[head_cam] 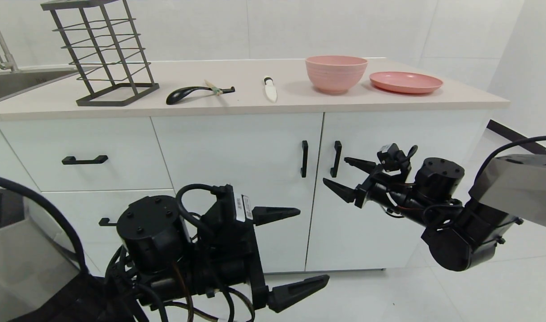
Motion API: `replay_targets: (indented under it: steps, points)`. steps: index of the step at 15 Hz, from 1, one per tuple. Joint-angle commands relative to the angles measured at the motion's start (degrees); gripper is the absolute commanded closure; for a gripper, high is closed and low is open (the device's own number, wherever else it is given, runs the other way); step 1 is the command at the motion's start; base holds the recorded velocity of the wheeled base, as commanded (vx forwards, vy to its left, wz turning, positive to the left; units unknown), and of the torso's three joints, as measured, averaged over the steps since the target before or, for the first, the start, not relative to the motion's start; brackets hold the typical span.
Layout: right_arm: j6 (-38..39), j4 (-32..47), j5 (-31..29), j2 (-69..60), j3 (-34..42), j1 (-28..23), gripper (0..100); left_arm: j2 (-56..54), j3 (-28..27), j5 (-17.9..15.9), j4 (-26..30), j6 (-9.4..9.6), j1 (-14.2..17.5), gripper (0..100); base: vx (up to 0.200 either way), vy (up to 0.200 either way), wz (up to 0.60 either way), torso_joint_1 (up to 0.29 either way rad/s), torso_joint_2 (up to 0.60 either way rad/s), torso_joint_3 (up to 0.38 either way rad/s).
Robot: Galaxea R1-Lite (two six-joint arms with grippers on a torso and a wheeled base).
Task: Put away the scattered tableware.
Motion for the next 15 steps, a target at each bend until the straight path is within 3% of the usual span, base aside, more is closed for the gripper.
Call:
replay_targets:
  steps: [1, 9, 15]
  points:
    - [-0.02, -0.01, 0.01, 1.3, -1.73, 0.01, 0, 1.74, -3.68, 3.52, 0.19, -0.11, -0.07, 0, 0.0, 0.0, 0.0, 0.0, 0.0, 0.0]
    - [0.25, -0.01, 1.59, 3.59, -5.95, 0.01, 0, 2.88, -11.24, 3.88, 2.39, -1.61, -0.33, 0, 0.0, 0.0, 0.0, 0.0, 0.0, 0.0]
    - [0.33, 0.08, 3.09, 4.99, -8.68, 0.1, 0, 2.88, -12.21, 4.23, 1.77, -2.4, -0.86, 0, 0.0, 0.0, 0.0, 0.0, 0.0, 0.0]
